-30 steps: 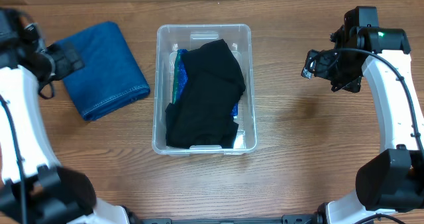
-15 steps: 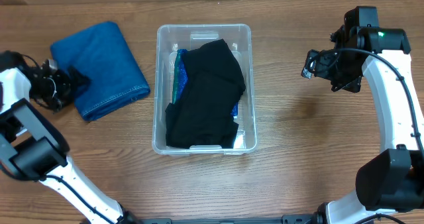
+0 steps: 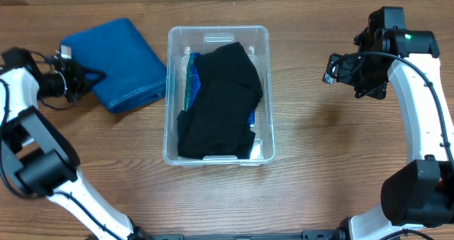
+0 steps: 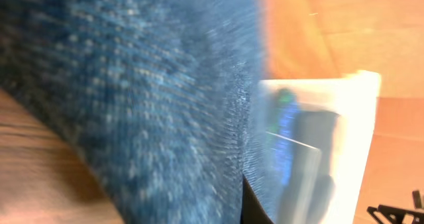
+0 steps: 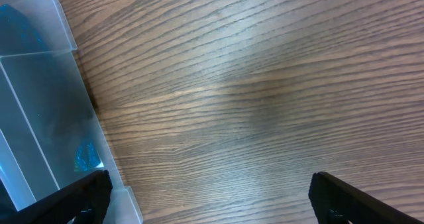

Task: Pack container
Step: 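Move the left gripper to the teal towel and grasp its edge, then lift the teal towel with the left gripper and lay it over the bin contents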

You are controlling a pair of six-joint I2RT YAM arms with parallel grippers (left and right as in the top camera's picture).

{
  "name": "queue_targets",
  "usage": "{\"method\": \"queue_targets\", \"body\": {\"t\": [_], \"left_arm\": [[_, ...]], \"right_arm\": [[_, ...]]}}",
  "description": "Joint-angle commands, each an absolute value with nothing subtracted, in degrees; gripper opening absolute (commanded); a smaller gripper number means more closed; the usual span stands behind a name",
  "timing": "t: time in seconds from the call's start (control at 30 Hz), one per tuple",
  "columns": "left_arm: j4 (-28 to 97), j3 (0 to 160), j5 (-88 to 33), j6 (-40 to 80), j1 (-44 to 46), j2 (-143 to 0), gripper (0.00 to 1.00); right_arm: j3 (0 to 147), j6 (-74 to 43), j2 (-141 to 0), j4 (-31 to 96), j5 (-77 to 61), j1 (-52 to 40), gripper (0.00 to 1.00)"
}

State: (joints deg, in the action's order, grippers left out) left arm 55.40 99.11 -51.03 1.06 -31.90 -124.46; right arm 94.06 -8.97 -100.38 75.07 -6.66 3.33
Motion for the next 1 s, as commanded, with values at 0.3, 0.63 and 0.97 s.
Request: {"method": "queue_targets", "body": {"t": [0.3, 0.63, 0.97], "left_arm": [[54.3, 100.3, -42.7, 9.9, -5.0, -75.9, 0.04], [58.5, 100.2, -23.5, 9.9, 25.1, -85.2, 0.04], [56.7, 101.1, -27.0, -6.8, 25.7, -91.9, 0.04]], "right_arm": [[94.1, -8.6, -100.3, 75.5, -6.7, 3.2, 1.00], [94.1, -8.6, -100.3, 75.6, -6.7, 3.2, 1.00], [94.1, -8.6, -100.3, 75.5, -6.7, 3.2, 1.00]]}}
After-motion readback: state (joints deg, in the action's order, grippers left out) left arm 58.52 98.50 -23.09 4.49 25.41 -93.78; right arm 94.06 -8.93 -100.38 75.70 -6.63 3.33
